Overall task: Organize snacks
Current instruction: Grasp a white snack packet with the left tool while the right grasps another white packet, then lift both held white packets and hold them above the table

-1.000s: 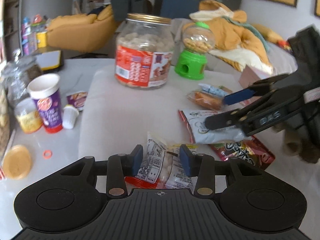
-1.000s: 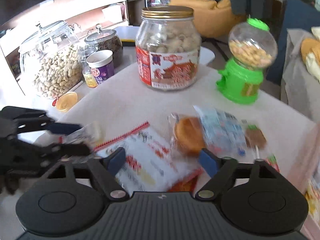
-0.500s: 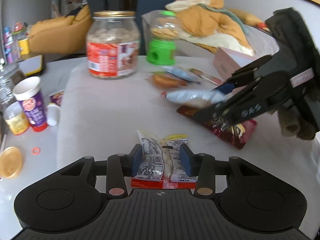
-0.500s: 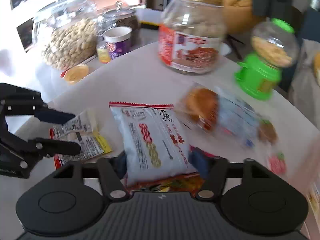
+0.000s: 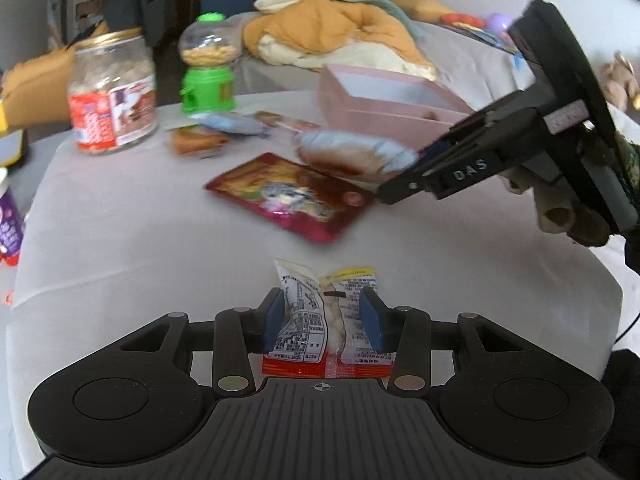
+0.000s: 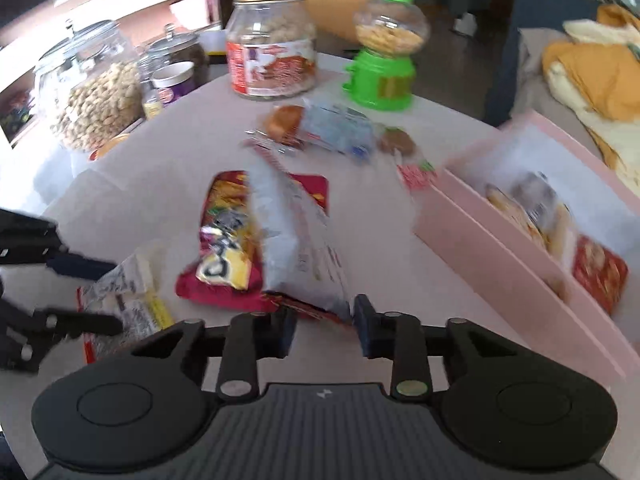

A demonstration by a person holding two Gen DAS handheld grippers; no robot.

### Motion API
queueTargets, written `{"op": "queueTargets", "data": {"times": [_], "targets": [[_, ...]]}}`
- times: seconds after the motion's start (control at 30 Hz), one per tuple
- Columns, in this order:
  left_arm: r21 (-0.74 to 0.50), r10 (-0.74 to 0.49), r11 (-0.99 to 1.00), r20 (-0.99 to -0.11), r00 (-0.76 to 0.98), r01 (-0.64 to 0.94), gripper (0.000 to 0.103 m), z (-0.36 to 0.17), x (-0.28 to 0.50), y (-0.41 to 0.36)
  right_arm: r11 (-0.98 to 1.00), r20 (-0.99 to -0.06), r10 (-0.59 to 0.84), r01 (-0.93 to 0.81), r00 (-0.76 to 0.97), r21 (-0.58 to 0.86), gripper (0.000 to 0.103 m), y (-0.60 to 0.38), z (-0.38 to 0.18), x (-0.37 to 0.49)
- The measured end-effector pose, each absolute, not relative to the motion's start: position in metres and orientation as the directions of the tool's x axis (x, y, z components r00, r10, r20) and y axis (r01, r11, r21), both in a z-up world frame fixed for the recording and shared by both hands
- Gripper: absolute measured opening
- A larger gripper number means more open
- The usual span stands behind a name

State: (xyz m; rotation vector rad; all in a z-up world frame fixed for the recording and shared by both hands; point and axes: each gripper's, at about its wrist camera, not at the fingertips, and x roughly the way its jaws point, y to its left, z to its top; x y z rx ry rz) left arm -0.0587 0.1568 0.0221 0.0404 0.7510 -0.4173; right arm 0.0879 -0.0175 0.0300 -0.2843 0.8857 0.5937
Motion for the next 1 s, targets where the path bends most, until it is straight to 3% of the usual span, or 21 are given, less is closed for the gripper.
{"op": "queueTargets", "data": {"times": [0.07,0.3,0.5,0.63,0.7,0.83,0.97,1.0], "targets": [[-0.097,-0.357,0.911,-0.672,0.649,0.401,0.047,0.022,-0.064,0.145,0.814,-0.784,0.365,-0.581,0.503,0.007,0.064,-0.026,0.028,0.082],[-0.082,-0.388,0.883,-0.681,0.622,0.462,0.05,0.021,-0.071,0.118,0.702,-0.744,0.529,-0.703,0.408,0.114,0.07,-0.044,0.036,0.051],[-0.057,-0.346,0.902,-0.689,0.636,0.429,0.063,0.014,-0.057,0.094,0.725,-0.695,0.494,-0.689,0.523,-0.003,0.08,-0.024,0.047,0.066],[0.041,-0.274,0.908,-0.694,0.666,0.416,0.062,0.01,-0.055,0.079,0.765,-0.734,0.529,-0.614,0.426,0.195,0.08,-0.019,0.028,0.125],[0.039,-0.271,0.91,-0.696,0.664,0.413,0.062,0.01,-0.053,0.078,0.779,-0.745,0.558,-0.541,0.365,0.318,0.085,-0.024,0.014,0.145],[0.024,-0.279,0.912,-0.694,0.664,0.409,0.062,0.009,-0.05,0.081,0.761,-0.71,0.607,-0.518,0.357,0.39,0.077,-0.04,0.01,0.136],[0.018,-0.279,0.916,-0.689,0.669,0.401,0.062,0.009,-0.048,0.081,0.773,-0.725,0.568,-0.555,0.389,0.308,0.048,-0.055,0.015,0.106],[0.011,-0.282,0.917,-0.687,0.67,0.398,0.062,0.009,-0.047,0.082,0.779,-0.735,0.554,-0.556,0.392,0.29,0.047,-0.059,0.016,0.102]]}}
